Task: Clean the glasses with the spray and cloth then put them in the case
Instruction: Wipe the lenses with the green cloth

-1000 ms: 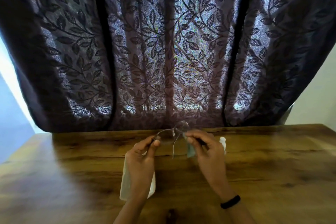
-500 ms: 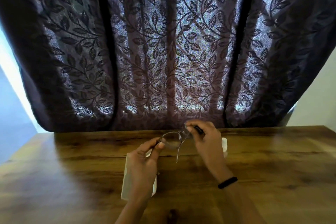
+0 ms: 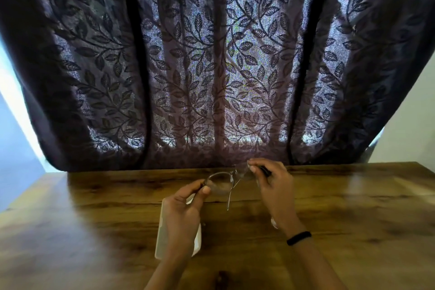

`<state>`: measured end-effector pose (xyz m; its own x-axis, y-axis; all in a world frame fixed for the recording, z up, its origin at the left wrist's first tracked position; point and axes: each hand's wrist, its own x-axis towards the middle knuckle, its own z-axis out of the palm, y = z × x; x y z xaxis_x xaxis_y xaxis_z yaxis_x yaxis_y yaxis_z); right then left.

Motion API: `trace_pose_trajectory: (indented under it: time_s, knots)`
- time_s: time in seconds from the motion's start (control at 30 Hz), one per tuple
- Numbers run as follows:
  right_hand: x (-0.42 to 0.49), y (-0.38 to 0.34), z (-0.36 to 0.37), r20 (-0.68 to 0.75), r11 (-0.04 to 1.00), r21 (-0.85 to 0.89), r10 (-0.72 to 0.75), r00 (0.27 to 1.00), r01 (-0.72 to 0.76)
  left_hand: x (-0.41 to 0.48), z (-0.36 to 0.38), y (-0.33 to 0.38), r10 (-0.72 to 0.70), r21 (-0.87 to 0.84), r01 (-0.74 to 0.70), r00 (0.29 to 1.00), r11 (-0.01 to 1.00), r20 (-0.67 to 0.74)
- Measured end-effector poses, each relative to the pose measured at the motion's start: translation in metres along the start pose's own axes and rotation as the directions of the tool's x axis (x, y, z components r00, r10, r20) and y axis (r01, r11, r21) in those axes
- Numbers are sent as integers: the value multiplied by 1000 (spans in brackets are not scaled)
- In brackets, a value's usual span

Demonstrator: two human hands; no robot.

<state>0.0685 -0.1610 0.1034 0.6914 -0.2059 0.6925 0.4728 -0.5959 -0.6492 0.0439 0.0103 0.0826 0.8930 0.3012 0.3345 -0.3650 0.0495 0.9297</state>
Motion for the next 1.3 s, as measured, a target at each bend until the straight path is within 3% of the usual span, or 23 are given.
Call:
trace_pose_trajectory:
  time_s: [0.43, 0.6, 0.9, 1.2, 1.3]
  knots:
    - [-23, -19, 15, 73, 987, 37, -157, 985, 155, 2, 2, -3, 5, -143, -11, 999, 990, -42]
    - [-16, -8, 11, 50, 993, 83, -86, 995, 82, 3, -7, -8, 45, -47, -43, 998, 998, 44]
    - [5, 4, 8, 43, 991, 97, 93, 995, -96, 1, -6, -9, 77, 55, -80, 996, 995, 42]
    - [-16, -17, 22, 58, 989, 141, -62, 996, 53, -2, 0, -7, 76, 34, -75, 997, 997, -8]
    - [-14, -11, 22, 65, 992, 121, -47, 997, 39, -3, -2, -5, 77, 36, -78, 997, 996, 8]
